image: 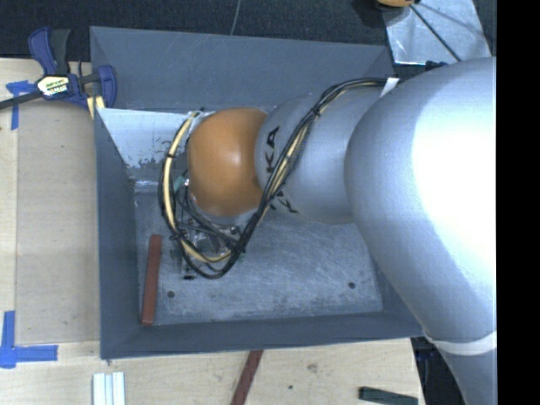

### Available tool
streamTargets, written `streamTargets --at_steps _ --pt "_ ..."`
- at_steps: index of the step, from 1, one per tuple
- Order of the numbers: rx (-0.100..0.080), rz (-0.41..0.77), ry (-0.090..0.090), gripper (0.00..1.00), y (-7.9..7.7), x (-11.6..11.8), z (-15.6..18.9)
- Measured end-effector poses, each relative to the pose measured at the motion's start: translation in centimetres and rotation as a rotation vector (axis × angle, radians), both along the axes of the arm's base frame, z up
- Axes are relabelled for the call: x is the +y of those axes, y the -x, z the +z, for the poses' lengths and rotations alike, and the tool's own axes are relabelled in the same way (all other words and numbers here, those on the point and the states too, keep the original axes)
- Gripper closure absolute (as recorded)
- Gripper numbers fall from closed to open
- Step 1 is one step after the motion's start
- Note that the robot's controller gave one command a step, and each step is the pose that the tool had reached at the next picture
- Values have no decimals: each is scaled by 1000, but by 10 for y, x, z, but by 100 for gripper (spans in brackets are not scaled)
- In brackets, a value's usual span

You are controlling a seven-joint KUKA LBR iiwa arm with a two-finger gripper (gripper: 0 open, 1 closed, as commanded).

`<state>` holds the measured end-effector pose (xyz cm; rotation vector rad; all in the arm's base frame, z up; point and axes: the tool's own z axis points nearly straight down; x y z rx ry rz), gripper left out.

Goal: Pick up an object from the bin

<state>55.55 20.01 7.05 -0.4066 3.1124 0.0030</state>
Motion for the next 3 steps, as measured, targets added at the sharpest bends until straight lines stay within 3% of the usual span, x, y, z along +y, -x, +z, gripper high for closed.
streamTargets --at_steps 1,2,3 --pt "5 -1 3 100 -13 -7 58" --pt "-8 -14 -1 100 -22 -9 79" --pt "-8 404 4 100 11 -88 244"
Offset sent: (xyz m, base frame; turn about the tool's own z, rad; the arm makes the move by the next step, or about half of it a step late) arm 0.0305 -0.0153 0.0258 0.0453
